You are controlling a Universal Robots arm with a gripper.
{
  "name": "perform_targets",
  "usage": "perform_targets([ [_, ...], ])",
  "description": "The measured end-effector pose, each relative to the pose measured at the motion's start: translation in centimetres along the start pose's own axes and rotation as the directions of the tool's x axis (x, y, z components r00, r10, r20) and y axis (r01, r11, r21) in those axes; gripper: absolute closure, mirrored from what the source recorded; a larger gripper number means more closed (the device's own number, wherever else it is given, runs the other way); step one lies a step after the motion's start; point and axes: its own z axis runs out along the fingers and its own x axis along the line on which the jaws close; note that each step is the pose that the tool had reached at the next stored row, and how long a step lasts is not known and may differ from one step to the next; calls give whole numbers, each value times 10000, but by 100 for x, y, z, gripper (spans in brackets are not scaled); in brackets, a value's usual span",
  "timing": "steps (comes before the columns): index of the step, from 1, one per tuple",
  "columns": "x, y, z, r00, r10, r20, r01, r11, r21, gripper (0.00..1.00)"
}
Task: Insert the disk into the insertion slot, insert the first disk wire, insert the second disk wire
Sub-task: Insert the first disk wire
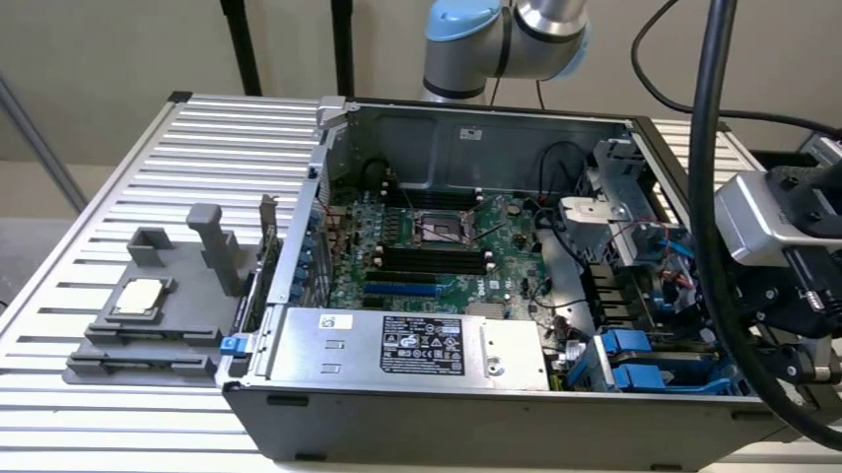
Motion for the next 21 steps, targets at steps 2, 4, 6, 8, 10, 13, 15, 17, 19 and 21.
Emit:
perform_targets([
  [2, 0, 0, 1, 9998, 183, -81, -183, 9998, 41, 84],
  [4, 1, 0, 4, 9993, 330, -148, -329, 9994, 76, 84],
  [6, -2, 0, 7, 9989, 424, -190, -422, 9990, 108, 84],
  [8, -18, 0, 10, 9987, 456, -206, -453, 9989, 151, 84],
  [10, -43, -1, 18, 9987, 461, -216, -456, 9987, 220, 84],
  [13, -67, -3, 29, 9984, 474, -294, -465, 9984, 307, 84],
  [15, -79, -2, 34, 9982, 491, -354, -478, 9982, 355, 84],
  [17, -84, 0, 37, 9979, 500, -419, -484, 9980, 398, 84],
  [19, -85, 5, 40, 9976, 504, -473, -483, 9979, 435, 84],
  [21, -87, 13, 45, 9974, 501, -516, -477, 9977, 473, 84],
])
